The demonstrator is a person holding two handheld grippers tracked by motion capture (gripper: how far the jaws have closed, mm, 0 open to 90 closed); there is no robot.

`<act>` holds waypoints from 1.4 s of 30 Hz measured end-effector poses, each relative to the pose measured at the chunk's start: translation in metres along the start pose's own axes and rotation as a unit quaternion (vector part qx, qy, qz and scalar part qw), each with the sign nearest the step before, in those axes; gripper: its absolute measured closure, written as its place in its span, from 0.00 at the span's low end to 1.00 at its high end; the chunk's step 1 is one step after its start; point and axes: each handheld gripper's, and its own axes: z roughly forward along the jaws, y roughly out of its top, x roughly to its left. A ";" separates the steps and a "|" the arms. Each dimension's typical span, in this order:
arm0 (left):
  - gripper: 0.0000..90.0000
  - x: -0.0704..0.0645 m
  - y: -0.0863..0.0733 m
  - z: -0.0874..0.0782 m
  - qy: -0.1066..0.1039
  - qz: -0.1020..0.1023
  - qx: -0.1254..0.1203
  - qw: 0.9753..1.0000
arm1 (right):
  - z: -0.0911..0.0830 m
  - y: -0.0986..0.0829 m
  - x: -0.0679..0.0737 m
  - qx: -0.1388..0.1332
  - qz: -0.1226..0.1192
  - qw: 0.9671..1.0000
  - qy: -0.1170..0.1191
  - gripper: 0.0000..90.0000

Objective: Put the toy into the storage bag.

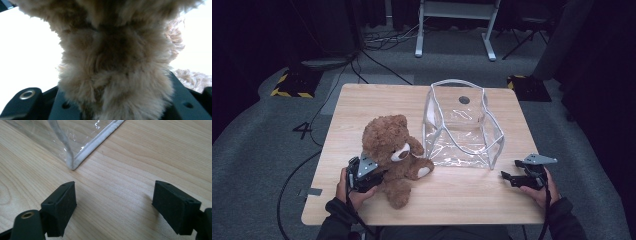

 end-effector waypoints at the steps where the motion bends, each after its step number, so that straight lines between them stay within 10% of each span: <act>1: 0.69 -0.001 0.001 -0.001 -0.001 0.008 -0.005 1.000 | 0.000 0.000 0.000 0.000 0.000 1.000 0.000 0.21; 42: 0.72 -0.010 0.047 -0.035 0.022 0.014 -0.136 0.990 | -0.001 -0.001 0.001 -0.001 -0.005 1.000 0.003 0.21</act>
